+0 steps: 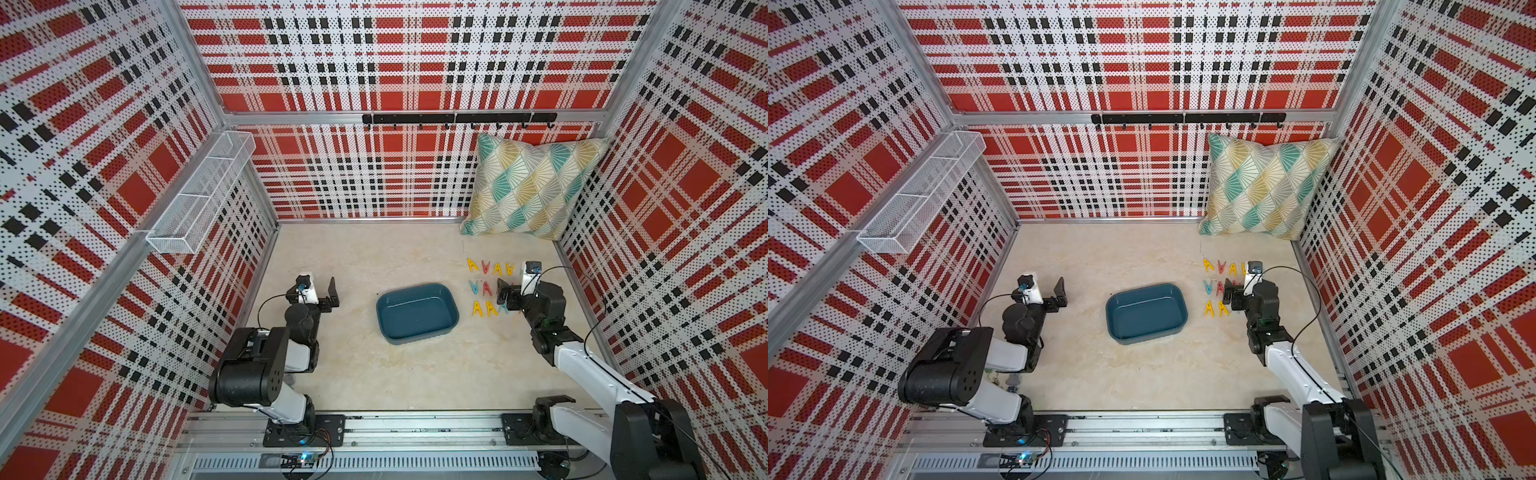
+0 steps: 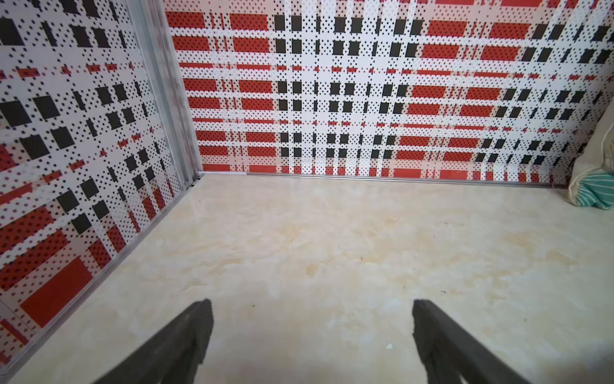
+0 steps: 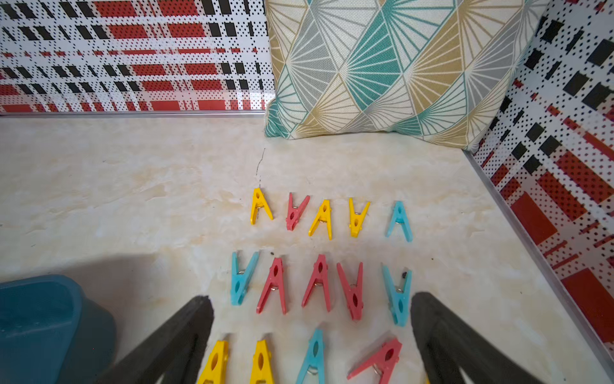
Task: Take the clothespins out of the storage box
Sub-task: Reset both arms
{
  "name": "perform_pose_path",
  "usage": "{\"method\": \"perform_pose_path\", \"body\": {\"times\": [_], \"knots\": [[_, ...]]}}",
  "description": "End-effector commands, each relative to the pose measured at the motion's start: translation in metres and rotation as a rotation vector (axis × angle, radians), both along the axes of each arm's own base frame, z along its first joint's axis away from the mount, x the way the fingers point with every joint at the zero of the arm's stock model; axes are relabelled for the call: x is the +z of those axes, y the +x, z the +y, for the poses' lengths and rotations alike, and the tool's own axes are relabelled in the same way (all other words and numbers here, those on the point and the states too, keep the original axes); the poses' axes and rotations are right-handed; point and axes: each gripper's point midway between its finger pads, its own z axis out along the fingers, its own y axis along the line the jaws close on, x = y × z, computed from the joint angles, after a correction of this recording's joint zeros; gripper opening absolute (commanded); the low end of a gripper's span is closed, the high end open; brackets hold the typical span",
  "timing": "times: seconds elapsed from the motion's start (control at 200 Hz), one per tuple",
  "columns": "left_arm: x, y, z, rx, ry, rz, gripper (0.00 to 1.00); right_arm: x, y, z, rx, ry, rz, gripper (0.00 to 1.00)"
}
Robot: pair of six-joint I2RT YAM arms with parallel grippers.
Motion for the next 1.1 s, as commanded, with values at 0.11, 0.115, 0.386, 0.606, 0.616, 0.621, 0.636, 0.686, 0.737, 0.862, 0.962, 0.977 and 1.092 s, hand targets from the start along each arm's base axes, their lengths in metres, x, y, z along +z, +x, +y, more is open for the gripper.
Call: {"method": "perform_pose_path", "body": {"times": [0.11, 0.115, 0.386, 0.606, 0.616, 0.621, 0.636, 0.686, 0.737, 0.862, 0.962, 0.977, 1.092], "knots": [[0.013, 0.003, 0.004, 0.023, -0.004, -0.048, 0.99, -0.011, 0.007, 0.003, 0.032, -0.037, -0.066, 1.00], [0.013, 0.003, 0.004, 0.023, -0.005, -0.047, 0.99, -0.011, 0.007, 0.003, 0.033, -0.037, -0.066, 1.00], [0.013, 0.003, 0.005, 0.023, -0.006, -0.047, 0.99, -0.021, 0.008, -0.018, 0.003, -0.015, -0.112, 1.00], [0.013, 0.003, 0.005, 0.025, -0.007, -0.046, 0.99, -0.013, 0.016, -0.009, 0.061, 0.007, -0.183, 1.00], [0.012, 0.003, 0.005, 0.024, -0.007, -0.045, 0.99, -0.012, 0.017, -0.009, 0.064, 0.007, -0.186, 1.00], [0.013, 0.003, 0.005, 0.024, -0.007, -0.046, 0.99, -0.013, 0.017, -0.008, 0.066, 0.009, -0.185, 1.00], [0.013, 0.003, 0.005, 0.023, -0.007, -0.047, 0.99, -0.012, 0.019, -0.007, 0.075, 0.006, -0.190, 1.00], [0.012, 0.004, 0.004, 0.022, -0.007, -0.046, 0.99, -0.020, 0.024, -0.005, 0.082, -0.012, -0.179, 1.00], [0.013, 0.003, 0.005, 0.026, -0.007, -0.047, 0.99, -0.032, 0.029, -0.004, 0.089, -0.022, -0.170, 1.00], [0.013, 0.003, 0.005, 0.038, -0.002, -0.045, 0.99, -0.038, 0.031, -0.010, 0.070, -0.003, -0.163, 1.00], [0.012, 0.003, 0.004, 0.037, -0.003, -0.044, 0.99, -0.037, 0.032, -0.009, 0.070, -0.007, -0.164, 1.00], [0.012, 0.003, 0.005, 0.037, -0.002, -0.043, 0.99, -0.036, 0.032, -0.008, 0.075, -0.006, -0.174, 1.00], [0.012, 0.003, 0.005, 0.038, -0.003, -0.044, 0.99, -0.036, 0.031, -0.009, 0.070, -0.006, -0.170, 1.00]]}}
